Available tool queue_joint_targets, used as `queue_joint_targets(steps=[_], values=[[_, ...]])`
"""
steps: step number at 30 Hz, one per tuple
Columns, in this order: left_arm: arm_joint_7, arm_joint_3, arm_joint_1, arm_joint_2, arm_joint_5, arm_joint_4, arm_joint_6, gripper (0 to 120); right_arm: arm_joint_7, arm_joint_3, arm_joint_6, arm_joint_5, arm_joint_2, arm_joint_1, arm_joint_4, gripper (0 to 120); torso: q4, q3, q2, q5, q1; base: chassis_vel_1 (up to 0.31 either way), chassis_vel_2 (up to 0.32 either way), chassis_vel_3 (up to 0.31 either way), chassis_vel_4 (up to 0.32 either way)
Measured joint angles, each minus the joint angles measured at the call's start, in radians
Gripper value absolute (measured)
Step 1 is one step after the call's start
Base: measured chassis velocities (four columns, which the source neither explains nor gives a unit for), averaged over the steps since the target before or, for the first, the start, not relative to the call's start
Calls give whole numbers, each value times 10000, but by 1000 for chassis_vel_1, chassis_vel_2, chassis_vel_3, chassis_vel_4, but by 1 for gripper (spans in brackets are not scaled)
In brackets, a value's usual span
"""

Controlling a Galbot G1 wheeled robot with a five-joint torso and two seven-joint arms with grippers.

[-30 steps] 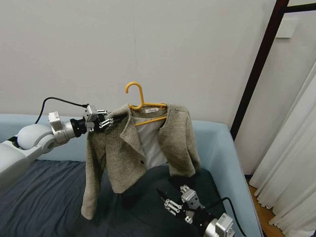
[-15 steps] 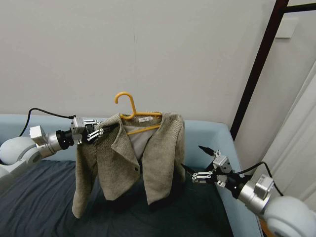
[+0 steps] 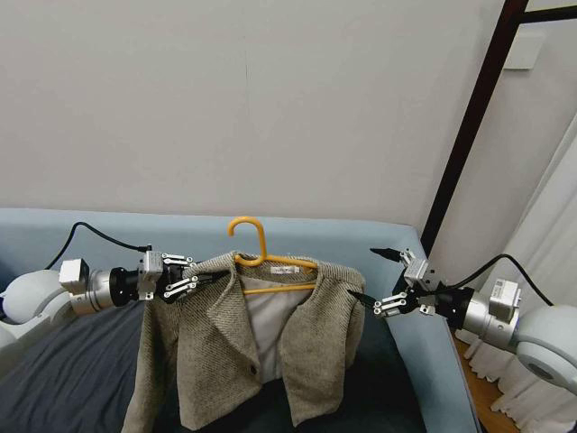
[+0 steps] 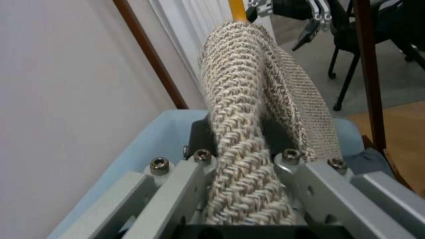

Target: Pick up the clothes from the sofa and hang them on the clothes hanger.

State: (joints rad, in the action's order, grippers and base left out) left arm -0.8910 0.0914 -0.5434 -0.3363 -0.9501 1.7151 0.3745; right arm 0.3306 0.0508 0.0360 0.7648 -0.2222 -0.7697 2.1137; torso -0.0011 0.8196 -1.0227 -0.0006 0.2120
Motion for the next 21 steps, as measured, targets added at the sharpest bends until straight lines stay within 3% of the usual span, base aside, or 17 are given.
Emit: queue_joint_targets(steps=[2,8,10,21], values=[[-5,19,19,-10,2,-4,0,8,19,3,0,-17,12,-6,0,100,0,0,0,0,0,0,0,0,0],[-112,1285,1062,-695,198,-113,53,8,371,146,318,-136,615,-196,309,100,-5,0,0,-7,1,0,0,0,0],[-123,1560,1324,-898,347,-91,80,8,319,128,648,326,696,-115,494,98,-6,0,0,6,0,0,0,0,0],[-213,1949,1534,-1144,520,-225,159,8,281,80,642,495,877,-256,555,57,-2,0,0,0,1,0,0,0,0]])
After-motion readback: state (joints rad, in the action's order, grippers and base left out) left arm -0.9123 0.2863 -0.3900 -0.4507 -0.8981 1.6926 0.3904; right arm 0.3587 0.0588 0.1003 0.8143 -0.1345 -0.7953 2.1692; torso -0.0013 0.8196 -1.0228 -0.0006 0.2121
